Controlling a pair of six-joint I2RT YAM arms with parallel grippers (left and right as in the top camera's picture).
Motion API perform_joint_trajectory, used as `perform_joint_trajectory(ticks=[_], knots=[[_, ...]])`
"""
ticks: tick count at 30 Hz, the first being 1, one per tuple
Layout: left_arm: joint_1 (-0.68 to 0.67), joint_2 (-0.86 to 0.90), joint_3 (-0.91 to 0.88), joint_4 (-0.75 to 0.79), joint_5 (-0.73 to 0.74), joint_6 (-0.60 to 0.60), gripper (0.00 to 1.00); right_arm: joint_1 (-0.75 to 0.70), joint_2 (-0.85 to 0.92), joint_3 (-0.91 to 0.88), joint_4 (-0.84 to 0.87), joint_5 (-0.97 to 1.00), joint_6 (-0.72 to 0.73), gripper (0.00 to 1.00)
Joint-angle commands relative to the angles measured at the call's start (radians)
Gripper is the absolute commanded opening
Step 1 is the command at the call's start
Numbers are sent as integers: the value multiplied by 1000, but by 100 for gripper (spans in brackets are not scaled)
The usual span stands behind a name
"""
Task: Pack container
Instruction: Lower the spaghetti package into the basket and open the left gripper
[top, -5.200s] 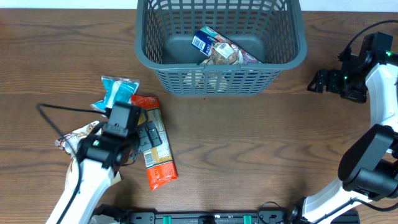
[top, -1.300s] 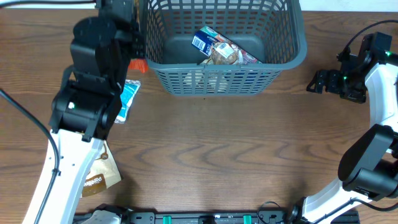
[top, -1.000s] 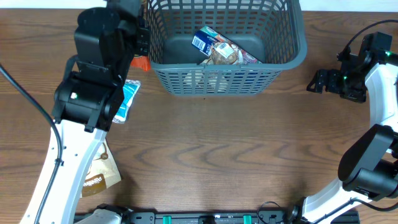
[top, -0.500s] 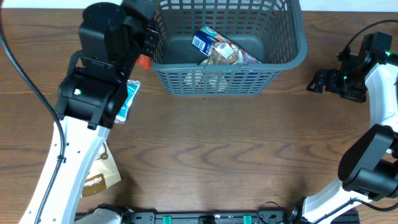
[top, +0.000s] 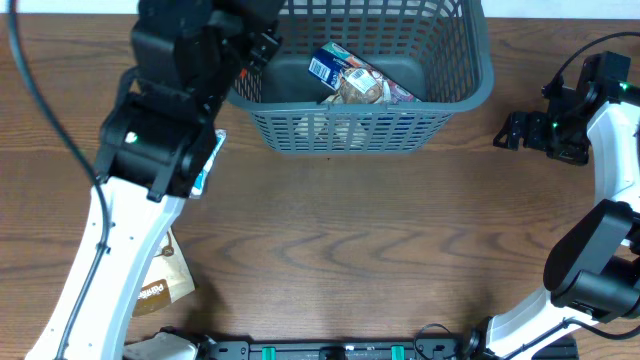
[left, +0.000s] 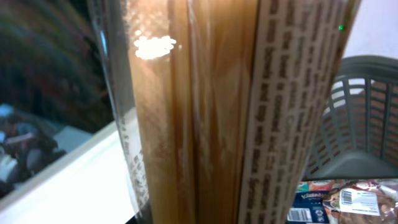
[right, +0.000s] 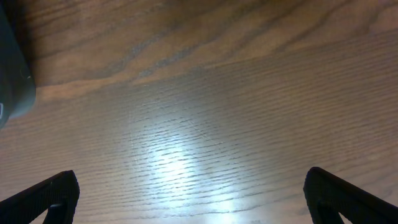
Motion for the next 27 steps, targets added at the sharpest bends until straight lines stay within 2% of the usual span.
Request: perform_joint_trajectory(ticks=[1, 6, 12, 23, 27], knots=[[-22, 43, 59, 31, 15, 111, 6, 9, -4, -4, -4, -1, -15, 99], [-30, 118, 59, 32, 26, 155, 6, 9, -4, -4, -13, -1, -14, 99], [-32, 179, 59, 6, 115, 192, 6, 9, -4, -4, -25, -1, -14, 99], [-32, 203, 59, -225, 255, 343, 6, 9, -4, -4, -33, -1, -14, 99], [-32, 225, 59, -277, 261, 400, 6, 10, -4, -4, -34, -1, -14, 99]])
